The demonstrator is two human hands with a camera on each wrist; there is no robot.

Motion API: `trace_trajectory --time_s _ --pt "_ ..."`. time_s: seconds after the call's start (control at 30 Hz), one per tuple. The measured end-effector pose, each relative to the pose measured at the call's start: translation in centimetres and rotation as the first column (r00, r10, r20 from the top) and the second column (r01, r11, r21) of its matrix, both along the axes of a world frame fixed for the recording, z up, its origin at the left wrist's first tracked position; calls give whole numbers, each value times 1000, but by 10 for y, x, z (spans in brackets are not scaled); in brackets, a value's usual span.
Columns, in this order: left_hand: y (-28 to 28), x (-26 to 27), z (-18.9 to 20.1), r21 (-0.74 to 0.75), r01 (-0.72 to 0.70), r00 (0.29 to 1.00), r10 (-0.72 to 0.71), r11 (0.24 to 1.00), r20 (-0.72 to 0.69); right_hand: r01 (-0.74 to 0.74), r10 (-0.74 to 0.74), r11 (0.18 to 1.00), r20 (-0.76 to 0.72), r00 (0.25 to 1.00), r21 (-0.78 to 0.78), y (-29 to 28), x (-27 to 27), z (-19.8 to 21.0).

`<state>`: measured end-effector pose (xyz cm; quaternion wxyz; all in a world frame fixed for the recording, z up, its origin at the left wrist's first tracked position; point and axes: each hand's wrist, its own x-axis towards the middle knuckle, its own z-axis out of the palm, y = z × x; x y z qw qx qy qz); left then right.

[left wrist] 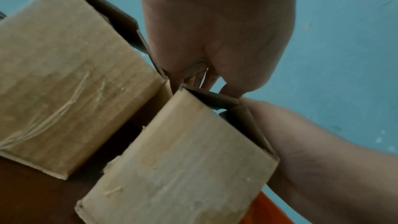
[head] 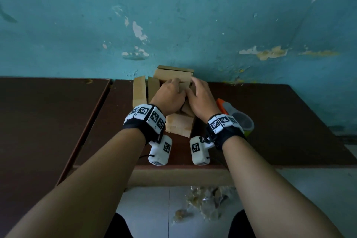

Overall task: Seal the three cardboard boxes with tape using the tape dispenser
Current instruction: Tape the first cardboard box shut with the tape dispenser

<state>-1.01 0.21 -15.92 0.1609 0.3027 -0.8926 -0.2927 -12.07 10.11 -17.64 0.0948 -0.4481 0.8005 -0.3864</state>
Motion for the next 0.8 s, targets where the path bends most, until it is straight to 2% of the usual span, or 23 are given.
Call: trace_trajectory --time_s 0.1,0.27,0.5,0.63,0.7,0.8 --pt "7 4 -6 -8 -9 1000 9 1000 -16 -18 18 1000 -28 999 20 6 3 -1" --pt "31 18 -10 6 -32 999 32 999 -11 -33 47 988 -91 995 150 19 12 -1" --pt "61 42 -5 -18 -42 999 43 999 29 43 6 965 -187 982 260 50 25 6" --pt "76 52 -6 -66 -25 998 29 998 62 135 -59 955 -281 958 262 69 30 5" --pt "80 53 -11 -153 -13 995 28 988 97 163 -89 956 -290 953 243 78 31 3" --pt "83 52 -18 -182 -23 991 46 983 123 200 -134 958 -293 947 207 88 32 2"
